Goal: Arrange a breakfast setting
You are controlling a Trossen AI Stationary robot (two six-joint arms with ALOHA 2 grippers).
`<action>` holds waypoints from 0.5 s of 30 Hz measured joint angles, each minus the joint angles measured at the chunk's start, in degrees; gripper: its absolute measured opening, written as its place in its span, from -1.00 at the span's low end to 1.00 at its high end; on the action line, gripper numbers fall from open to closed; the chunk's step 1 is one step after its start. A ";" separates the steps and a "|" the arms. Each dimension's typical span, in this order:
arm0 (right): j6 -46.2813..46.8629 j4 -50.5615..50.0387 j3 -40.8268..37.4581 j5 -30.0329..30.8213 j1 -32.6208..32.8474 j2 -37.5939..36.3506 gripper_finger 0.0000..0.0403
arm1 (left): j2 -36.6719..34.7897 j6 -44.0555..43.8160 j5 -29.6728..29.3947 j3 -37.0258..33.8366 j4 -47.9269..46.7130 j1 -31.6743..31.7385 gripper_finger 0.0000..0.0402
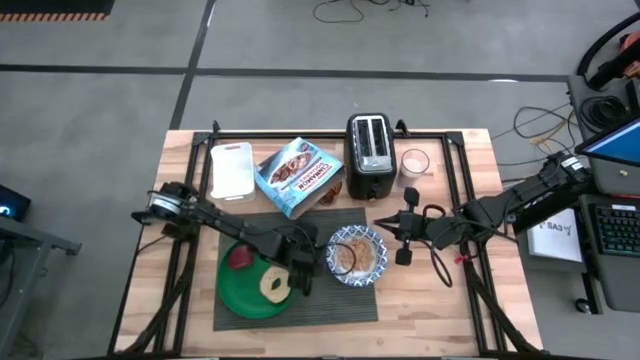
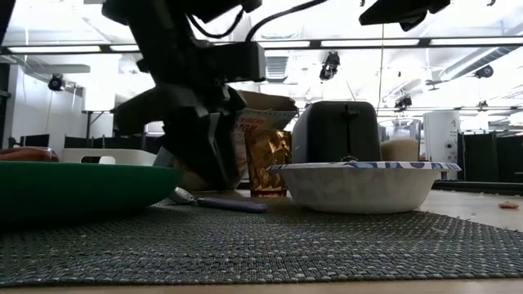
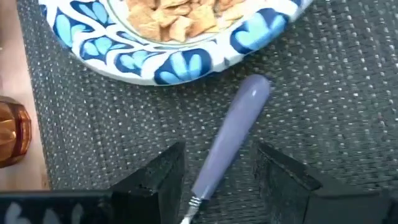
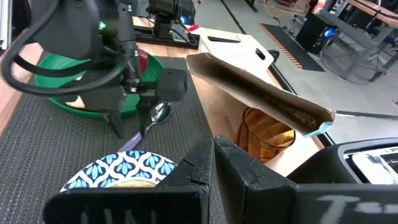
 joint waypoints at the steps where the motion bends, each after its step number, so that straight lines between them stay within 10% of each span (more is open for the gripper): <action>1: -0.10 0.02 0.00 0.02 0.00 0.00 -0.96 | 0.00 0.20 0.45 -0.01 0.03 0.41 -0.19; 15: -0.19 -0.40 0.00 0.08 0.00 0.00 -0.96 | 2.14 3.30 7.35 -0.03 0.23 3.57 -0.25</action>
